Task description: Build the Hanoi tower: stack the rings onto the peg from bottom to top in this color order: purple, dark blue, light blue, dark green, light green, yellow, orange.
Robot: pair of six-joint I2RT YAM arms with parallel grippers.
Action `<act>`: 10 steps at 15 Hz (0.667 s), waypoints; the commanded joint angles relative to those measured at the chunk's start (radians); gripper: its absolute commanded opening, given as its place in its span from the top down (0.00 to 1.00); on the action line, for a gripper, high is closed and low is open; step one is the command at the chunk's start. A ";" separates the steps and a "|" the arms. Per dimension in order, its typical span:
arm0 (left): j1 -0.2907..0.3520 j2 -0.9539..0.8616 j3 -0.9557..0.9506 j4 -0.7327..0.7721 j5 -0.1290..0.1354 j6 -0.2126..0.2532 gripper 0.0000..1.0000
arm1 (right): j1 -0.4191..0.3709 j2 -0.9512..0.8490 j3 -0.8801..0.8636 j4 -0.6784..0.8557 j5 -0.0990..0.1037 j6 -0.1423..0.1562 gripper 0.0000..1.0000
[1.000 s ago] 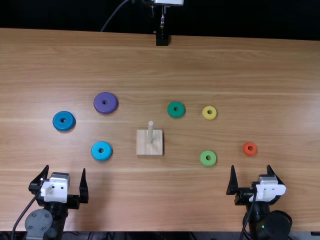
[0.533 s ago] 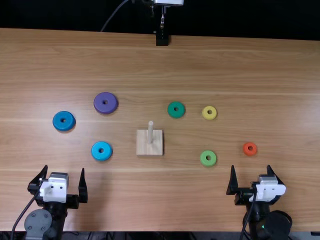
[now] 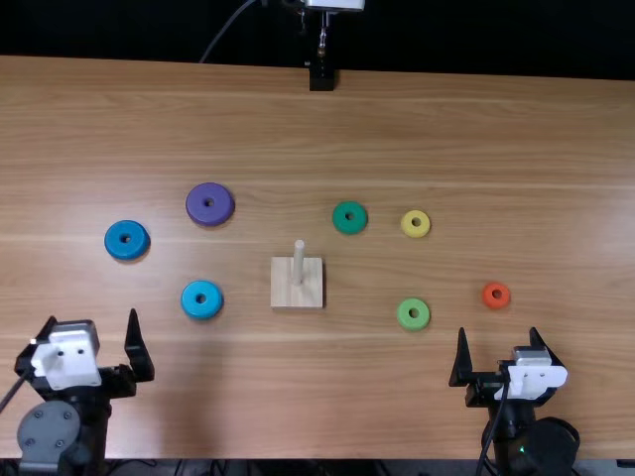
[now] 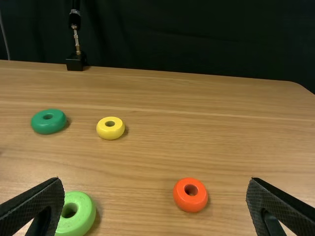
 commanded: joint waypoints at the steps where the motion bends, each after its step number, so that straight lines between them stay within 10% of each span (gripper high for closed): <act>1: 0.001 0.084 0.131 0.003 -0.036 -0.043 0.00 | -0.004 -0.019 -0.050 -0.065 0.009 -0.003 0.00; 5: -0.014 0.392 0.387 -0.239 -0.003 -0.024 0.00 | -0.004 -0.019 -0.050 -0.065 0.009 -0.003 0.00; 10: -0.014 0.771 0.636 -0.347 0.264 -0.022 0.00 | -0.004 -0.019 -0.050 -0.065 0.009 -0.003 0.00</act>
